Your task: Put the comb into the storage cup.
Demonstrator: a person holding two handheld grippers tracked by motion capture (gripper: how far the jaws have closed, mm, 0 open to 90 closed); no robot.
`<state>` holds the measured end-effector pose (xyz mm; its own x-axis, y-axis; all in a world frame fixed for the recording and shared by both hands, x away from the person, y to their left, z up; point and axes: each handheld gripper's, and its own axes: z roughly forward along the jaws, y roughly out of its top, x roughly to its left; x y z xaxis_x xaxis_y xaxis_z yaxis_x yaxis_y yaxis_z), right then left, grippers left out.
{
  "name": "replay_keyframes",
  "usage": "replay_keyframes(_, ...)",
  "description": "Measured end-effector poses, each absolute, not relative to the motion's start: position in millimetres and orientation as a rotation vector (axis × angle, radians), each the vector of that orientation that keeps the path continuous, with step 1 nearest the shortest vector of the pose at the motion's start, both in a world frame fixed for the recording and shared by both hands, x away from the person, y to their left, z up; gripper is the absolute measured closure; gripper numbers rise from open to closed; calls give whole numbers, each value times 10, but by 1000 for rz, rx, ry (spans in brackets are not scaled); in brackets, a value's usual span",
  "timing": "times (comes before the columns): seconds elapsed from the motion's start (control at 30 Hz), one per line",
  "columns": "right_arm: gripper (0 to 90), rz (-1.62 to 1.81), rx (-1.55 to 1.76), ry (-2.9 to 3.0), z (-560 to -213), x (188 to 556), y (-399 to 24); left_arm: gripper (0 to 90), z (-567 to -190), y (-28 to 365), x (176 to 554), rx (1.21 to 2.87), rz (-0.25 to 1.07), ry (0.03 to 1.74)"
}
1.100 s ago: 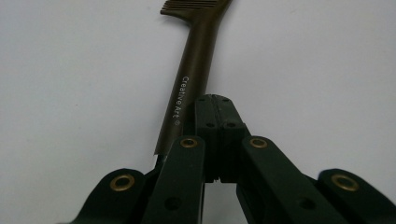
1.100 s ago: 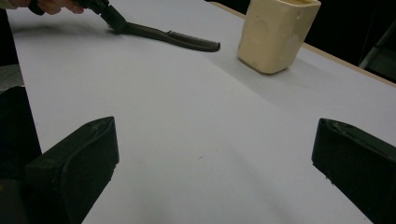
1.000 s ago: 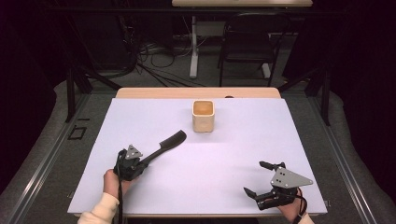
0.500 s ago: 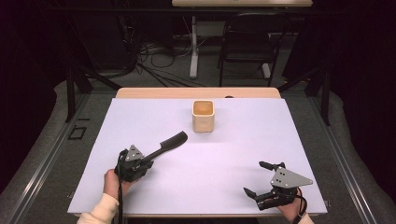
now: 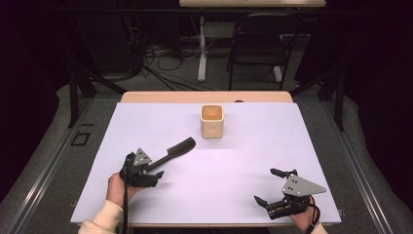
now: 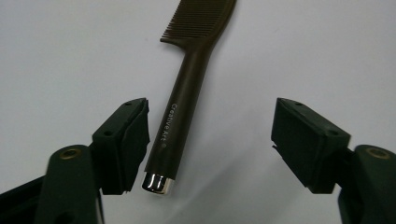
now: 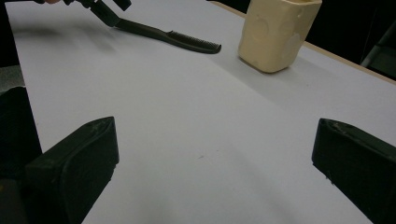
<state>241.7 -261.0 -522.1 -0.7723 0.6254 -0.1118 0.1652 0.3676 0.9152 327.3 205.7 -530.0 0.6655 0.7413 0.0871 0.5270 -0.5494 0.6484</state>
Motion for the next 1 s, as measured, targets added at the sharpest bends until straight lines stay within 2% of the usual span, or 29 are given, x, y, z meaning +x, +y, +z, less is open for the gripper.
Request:
replay_keyframes(0.13, 1, 1392, 689, 2187, -5220, 2419, -2600, 167, -5292, 2041, 3280, 2326, 431, 937)
replay_keyframes(0.5, 1, 1392, 687, 2190, -5231, 2432, -2594, 20, -5276, 2020, 3348, 2404, 378, 919)
replay_keyframes(1.0, 0, 1405, 684, 2186, -5220, 2421, -2607, 0, -5191, 1930, 3485, 2505, 380, 887)
